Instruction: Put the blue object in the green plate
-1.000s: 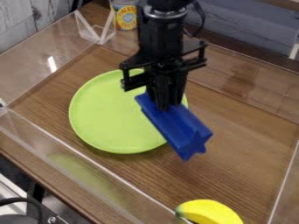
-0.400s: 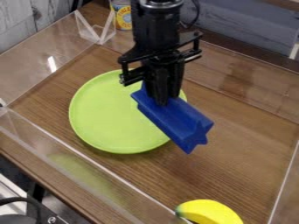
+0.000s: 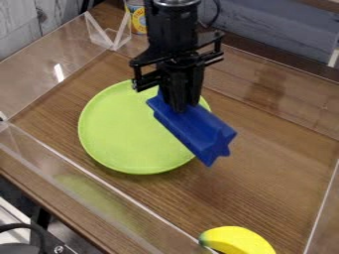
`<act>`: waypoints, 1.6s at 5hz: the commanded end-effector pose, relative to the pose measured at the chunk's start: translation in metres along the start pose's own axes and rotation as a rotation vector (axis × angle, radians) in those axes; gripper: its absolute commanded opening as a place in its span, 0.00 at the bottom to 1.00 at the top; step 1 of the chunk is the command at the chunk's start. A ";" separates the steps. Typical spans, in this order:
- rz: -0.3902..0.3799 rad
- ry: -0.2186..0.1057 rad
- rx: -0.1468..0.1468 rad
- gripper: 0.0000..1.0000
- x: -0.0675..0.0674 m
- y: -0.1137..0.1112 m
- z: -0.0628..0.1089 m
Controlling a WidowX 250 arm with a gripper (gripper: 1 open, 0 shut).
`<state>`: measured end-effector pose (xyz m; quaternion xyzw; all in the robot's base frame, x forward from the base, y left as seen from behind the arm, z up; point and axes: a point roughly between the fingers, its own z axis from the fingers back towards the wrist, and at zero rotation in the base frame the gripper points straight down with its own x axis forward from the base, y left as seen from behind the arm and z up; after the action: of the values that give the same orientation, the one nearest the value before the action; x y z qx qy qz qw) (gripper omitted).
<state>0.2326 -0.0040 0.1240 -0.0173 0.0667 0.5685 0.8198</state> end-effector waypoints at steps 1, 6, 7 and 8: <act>-0.003 -0.025 -0.049 0.00 0.006 -0.007 0.011; -0.039 -0.036 -0.060 0.00 0.018 -0.012 0.006; -0.047 -0.038 -0.061 0.00 0.020 -0.013 0.005; -0.057 -0.041 -0.061 0.00 0.021 -0.013 0.003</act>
<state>0.2447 0.0071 0.1129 -0.0211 0.0538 0.5415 0.8387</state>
